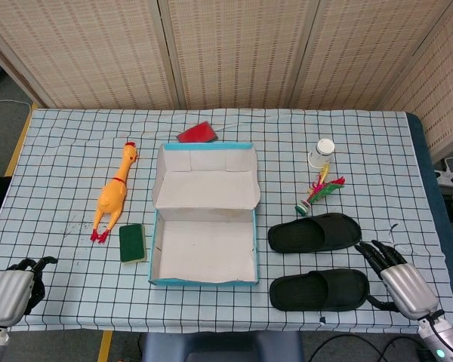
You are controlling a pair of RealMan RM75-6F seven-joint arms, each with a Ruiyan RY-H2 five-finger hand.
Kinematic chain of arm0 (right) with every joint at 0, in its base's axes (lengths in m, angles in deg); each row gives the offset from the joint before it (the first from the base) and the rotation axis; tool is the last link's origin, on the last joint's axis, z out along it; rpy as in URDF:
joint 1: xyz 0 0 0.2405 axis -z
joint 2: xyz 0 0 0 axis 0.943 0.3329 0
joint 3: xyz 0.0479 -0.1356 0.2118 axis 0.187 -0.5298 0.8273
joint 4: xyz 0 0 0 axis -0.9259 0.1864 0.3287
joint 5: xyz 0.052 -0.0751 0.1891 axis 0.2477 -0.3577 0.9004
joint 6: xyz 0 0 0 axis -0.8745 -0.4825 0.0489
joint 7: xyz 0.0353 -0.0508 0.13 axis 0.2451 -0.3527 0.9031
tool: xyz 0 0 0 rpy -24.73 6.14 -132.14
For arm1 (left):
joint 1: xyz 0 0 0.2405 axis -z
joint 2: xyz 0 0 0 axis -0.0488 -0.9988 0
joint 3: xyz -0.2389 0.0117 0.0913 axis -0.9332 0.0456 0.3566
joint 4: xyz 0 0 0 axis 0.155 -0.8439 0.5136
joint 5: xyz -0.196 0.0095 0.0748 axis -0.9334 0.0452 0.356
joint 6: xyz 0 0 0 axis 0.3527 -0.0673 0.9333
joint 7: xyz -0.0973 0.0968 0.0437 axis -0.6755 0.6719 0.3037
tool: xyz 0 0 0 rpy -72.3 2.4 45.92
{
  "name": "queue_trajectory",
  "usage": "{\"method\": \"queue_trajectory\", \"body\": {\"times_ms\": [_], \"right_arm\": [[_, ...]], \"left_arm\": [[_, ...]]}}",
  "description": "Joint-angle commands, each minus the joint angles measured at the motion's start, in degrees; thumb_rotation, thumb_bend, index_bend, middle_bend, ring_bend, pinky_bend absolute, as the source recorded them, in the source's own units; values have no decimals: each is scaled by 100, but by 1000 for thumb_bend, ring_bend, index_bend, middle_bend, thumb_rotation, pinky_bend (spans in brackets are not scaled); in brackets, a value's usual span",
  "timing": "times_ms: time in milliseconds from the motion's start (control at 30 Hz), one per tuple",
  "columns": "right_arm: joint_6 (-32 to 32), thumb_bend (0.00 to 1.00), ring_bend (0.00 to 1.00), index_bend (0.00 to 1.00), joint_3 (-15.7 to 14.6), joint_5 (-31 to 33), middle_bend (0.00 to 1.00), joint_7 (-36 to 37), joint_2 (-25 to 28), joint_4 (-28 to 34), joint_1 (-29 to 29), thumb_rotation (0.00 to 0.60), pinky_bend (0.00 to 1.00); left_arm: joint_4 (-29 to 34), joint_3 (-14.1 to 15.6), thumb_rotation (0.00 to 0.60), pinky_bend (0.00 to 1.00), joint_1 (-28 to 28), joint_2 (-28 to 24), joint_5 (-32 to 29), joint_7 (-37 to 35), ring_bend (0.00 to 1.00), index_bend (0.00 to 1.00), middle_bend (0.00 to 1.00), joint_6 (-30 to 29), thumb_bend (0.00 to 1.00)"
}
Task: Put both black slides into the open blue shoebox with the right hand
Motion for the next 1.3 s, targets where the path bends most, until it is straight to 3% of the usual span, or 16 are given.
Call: {"method": "queue_trajectory", "body": {"times_ms": [33,400,800,1300], "right_arm": [[624,83,0,51,-199,-7,60,-121,218,187,-274,600,122],[1789,83,0,77,-219,401,96,-197,37,272,-788,600,130],[2368,83,0,73,-167,860,96,-363,-194,190,-1023,600,130],[2622,83,0,62,-175,1147,96,-446,-315,149,-1176,600,130]], "left_arm": [[-11,-3,600,548,27,2,-52,8,363,328,314,75,484],[-1,0,600,548,30,-1,-53,14,363,328,314,74,483],[-7,-5,600,548,40,-6,-73,-19,363,332,314,91,484],[-11,-10,600,548,48,-12,-102,-33,362,332,315,108,484]]}}
